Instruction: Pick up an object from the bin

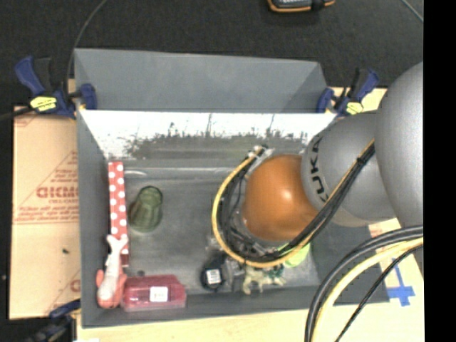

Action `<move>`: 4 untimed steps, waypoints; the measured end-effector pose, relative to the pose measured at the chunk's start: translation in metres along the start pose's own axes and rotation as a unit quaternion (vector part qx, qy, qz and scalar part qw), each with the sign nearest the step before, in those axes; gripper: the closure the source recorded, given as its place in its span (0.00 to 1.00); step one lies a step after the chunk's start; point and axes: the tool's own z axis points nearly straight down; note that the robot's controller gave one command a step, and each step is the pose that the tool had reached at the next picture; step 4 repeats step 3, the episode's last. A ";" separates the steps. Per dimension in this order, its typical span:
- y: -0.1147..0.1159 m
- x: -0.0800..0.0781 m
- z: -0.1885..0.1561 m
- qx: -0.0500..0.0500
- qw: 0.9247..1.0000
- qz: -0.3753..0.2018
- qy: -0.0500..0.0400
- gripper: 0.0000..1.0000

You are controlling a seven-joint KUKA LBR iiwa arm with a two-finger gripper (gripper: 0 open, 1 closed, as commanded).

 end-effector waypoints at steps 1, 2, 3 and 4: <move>0.000 0.000 -0.021 0.000 1.000 0.001 -0.001 1.00; 0.000 0.002 -0.057 -0.001 1.000 0.001 0.003 1.00; 0.000 0.000 -0.102 0.000 1.000 0.001 0.003 1.00; 0.000 0.000 -0.102 0.000 1.000 0.001 0.003 1.00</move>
Offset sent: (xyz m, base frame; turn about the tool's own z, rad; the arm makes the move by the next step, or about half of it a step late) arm -0.0007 -0.0001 0.1116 0.0008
